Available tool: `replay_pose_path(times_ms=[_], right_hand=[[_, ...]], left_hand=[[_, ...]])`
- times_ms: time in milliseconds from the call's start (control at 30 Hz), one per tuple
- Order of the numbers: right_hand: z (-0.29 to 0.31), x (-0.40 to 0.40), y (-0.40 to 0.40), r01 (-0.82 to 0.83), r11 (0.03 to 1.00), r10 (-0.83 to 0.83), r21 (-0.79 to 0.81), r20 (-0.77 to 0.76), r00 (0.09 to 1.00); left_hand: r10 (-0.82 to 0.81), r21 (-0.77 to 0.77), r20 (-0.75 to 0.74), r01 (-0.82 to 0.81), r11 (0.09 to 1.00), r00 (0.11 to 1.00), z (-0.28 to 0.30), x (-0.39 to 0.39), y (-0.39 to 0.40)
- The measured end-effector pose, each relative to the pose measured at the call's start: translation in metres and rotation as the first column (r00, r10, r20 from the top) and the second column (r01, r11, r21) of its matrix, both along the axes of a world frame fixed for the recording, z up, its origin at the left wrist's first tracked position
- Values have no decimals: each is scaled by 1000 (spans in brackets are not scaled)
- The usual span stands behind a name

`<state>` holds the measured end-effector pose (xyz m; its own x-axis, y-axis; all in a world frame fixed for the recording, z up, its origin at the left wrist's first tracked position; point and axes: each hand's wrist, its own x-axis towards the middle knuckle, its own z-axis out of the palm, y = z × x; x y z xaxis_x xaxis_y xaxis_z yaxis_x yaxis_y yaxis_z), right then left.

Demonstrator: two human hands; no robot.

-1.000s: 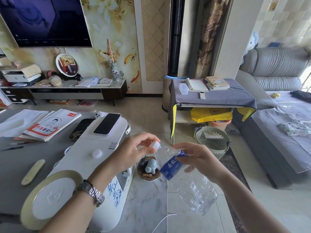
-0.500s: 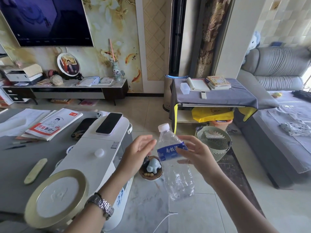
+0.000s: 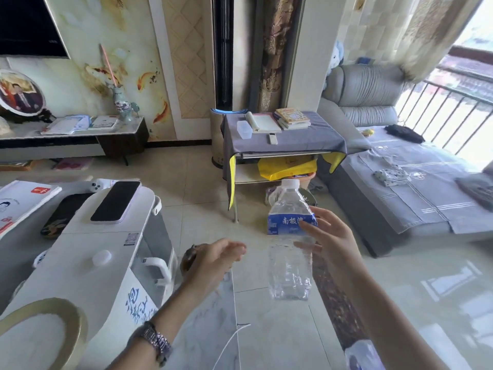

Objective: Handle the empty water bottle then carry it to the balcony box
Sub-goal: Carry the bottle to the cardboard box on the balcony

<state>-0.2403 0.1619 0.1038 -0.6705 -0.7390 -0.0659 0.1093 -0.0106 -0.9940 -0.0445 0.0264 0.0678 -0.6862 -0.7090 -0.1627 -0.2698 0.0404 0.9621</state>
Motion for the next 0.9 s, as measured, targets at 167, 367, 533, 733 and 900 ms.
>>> replay_pose_path(times_ms=[167, 367, 533, 733, 900], right_hand=[[6, -41, 42, 116, 993, -116, -22, -6, 993], [8, -115, 89, 198, 979, -199, -41, -9, 980], [24, -204, 128, 263, 964, -264, -50, -13, 965], [61, -298, 187, 371, 926, -377, -76, -83, 923], [63, -348, 224, 494, 864, -501, -97, -81, 861]], left_hand=[[-132, -61, 8, 132, 989, 991, 21, -59, 19], [-225, -136, 40, 228, 964, 974, 32, -149, 42], [-289, -176, 27, 289, 941, 957, 48, -254, 71], [-372, -320, 58, 370, 872, 927, 70, -367, 112], [-427, -529, 259, 497, 688, 866, 77, -438, 130]])
